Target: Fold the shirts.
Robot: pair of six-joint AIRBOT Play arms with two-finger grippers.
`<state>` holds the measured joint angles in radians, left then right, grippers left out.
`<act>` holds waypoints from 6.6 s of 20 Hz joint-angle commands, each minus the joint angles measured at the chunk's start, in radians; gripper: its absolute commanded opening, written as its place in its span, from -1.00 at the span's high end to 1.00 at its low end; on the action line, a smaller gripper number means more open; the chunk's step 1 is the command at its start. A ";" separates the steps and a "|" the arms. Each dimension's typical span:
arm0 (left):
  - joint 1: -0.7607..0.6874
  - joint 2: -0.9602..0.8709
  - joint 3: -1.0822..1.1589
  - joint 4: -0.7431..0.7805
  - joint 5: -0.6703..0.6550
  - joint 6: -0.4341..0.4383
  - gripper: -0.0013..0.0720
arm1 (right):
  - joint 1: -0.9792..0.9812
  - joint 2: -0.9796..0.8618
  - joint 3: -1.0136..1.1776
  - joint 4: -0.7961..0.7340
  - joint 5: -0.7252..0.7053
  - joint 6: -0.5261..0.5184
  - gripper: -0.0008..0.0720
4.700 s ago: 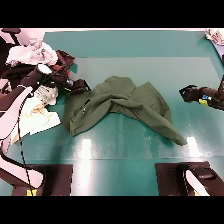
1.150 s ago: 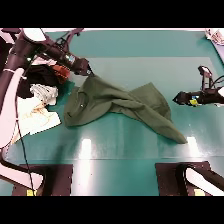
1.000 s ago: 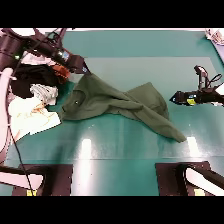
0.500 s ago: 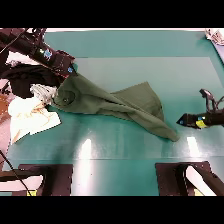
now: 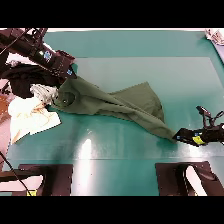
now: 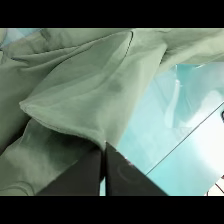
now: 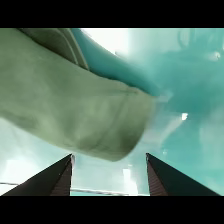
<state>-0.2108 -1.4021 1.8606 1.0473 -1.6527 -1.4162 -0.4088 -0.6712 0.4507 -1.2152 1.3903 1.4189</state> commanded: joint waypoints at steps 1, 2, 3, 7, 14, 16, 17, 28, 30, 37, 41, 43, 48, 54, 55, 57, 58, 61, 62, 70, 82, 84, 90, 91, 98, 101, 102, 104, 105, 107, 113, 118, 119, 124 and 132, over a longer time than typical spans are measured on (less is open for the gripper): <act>0.000 0.001 0.000 -0.003 0.009 0.000 0.90 | 0.002 0.003 -0.010 0.090 -0.043 0.039 -0.45; 0.000 0.001 0.000 -0.005 0.009 0.000 0.90 | 0.002 -0.010 -0.010 0.100 -0.075 0.039 -0.45; 0.000 0.001 0.000 -0.007 0.010 0.000 0.90 | 0.002 -0.027 -0.010 0.098 -0.097 0.039 -0.45; 0.001 0.001 0.000 -0.007 0.010 0.000 0.90 | 0.002 -0.107 -0.010 0.091 -0.117 0.027 -0.44; 0.001 0.001 0.000 -0.006 0.016 0.003 0.90 | 0.002 -0.001 -0.008 0.126 -0.279 0.019 0.91; 0.001 0.001 0.000 -0.005 0.036 0.003 0.90 | 0.002 0.092 -0.008 0.126 -0.273 0.010 0.91; 0.001 0.001 0.000 -0.007 0.043 0.003 0.90 | 0.002 0.136 -0.008 0.145 -0.259 -0.010 0.91; 0.001 0.144 -0.125 -0.009 0.177 -0.025 0.90 | 0.166 0.213 0.364 0.160 -0.160 -0.344 0.92; 0.001 0.208 -0.193 -0.011 0.197 -0.045 0.90 | 0.277 0.137 0.499 0.068 -0.151 -0.351 0.92; 0.001 0.596 -0.265 -0.023 0.328 -0.153 0.90 | 0.581 0.074 1.059 -0.303 -0.108 -0.350 0.92; 0.001 0.814 -0.110 -0.221 0.600 -0.141 0.90 | 0.693 0.072 1.484 -0.325 -0.185 -0.340 0.92; 0.001 0.824 0.036 -0.101 0.740 -0.121 0.91 | 0.750 -0.008 1.686 -0.373 -0.213 -0.279 0.92; 0.001 0.579 0.095 0.374 0.651 -0.364 0.90 | 0.891 -0.239 1.682 -0.836 -0.122 -0.020 0.92; 0.001 -0.044 0.095 0.279 0.393 -0.257 0.90 | 0.584 -0.481 1.199 -0.496 -0.229 0.058 0.92; 0.001 -0.126 0.095 0.265 0.414 -0.240 0.90 | 0.514 -0.525 1.141 -0.386 -0.280 0.057 0.92; 0.001 -0.259 0.095 0.258 0.450 -0.232 0.90 | 0.406 -0.607 1.069 -0.231 -0.333 0.045 0.92; 0.001 -0.309 0.095 0.258 0.473 -0.232 0.90 | 0.365 -0.649 1.044 -0.170 -0.341 0.010 0.92; 0.001 -0.383 0.095 0.268 0.573 -0.224 0.90 | 0.290 -0.748 1.006 -0.100 -0.359 -0.064 0.92; 0.001 -0.390 0.095 0.285 0.619 -0.224 0.90 | 0.275 -0.773 1.006 -0.084 -0.367 -0.068 0.92; 0.001 -0.401 0.081 0.401 0.665 -0.142 0.90 | 0.285 -0.827 1.006 -0.089 -0.371 -0.153 0.92; 0.043 -0.390 0.073 0.430 0.606 -0.146 0.90 | 0.256 -0.760 1.006 -0.121 -0.341 -0.161 0.92; 0.043 -0.368 0.074 0.436 0.602 -0.141 0.90 | 0.256 -0.770 1.005 -0.121 -0.326 -0.171 0.92; 0.071 -0.322 0.041 0.391 0.514 -0.066 0.90 | 0.256 -0.779 1.005 -0.124 -0.288 -0.181 0.92; 0.079 -0.322 0.028 0.378 0.507 -0.065 0.90 | 0.256 -0.779 1.005 -0.124 -0.266 -0.191 0.92; 0.107 -0.170 -0.183 0.348 0.575 0.019 0.90 | 0.214 -0.755 1.005 -0.109 -0.234 -0.192 0.92; 0.124 -0.163 -0.310 0.268 0.617 0.023 0.90 | 0.216 -0.755 1.005 -0.061 -0.192 -0.192 0.92; 0.124 -0.164 -0.344 0.253 0.647 0.025 0.90 | 0.229 -0.755 1.005 -0.064 -0.182 -0.192 0.92; 0.124 -0.163 -0.402 0.239 0.679 0.030 0.90 | 0.247 -0.755 1.005 -0.070 -0.138 -0.190 0.92; 0.124 -0.163 -0.422 0.239 0.676 0.030 0.90 | 0.254 -0.755 1.003 -0.071 -0.115 -0.190 0.92; 0.124 -0.163 -0.444 0.240 0.674 0.038 0.90 | 0.254 -0.750 0.966 -0.069 -0.108 -0.183 0.92; 0.124 -0.164 -0.445 0.255 0.656 0.038 0.90 | 0.253 -0.750 0.800 -0.105 -0.141 -0.178 0.92; 0.124 -0.148 -0.445 0.255 0.618 0.037 0.90 | 0.253 -0.749 0.763 -0.122 -0.141 -0.170 0.92; 0.124 -0.134 -0.445 0.253 0.619 0.037 0.90 | 0.253 -0.747 0.763 -0.121 -0.142 -0.170 0.92; 0.124 -0.055 -0.484 0.262 0.555 0.037 0.90 | 0.245 -0.747 0.763 -0.123 -0.170 -0.170 0.92; 0.124 0.008 -0.666 0.212 0.574 0.029 0.90 | 0.245 -0.748 0.763 -0.123 -0.179 -0.170 0.92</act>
<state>-0.0875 -1.4147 1.2442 1.2881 -1.0771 -1.3827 -0.1627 -1.4189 1.2140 -1.3384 1.2148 1.2491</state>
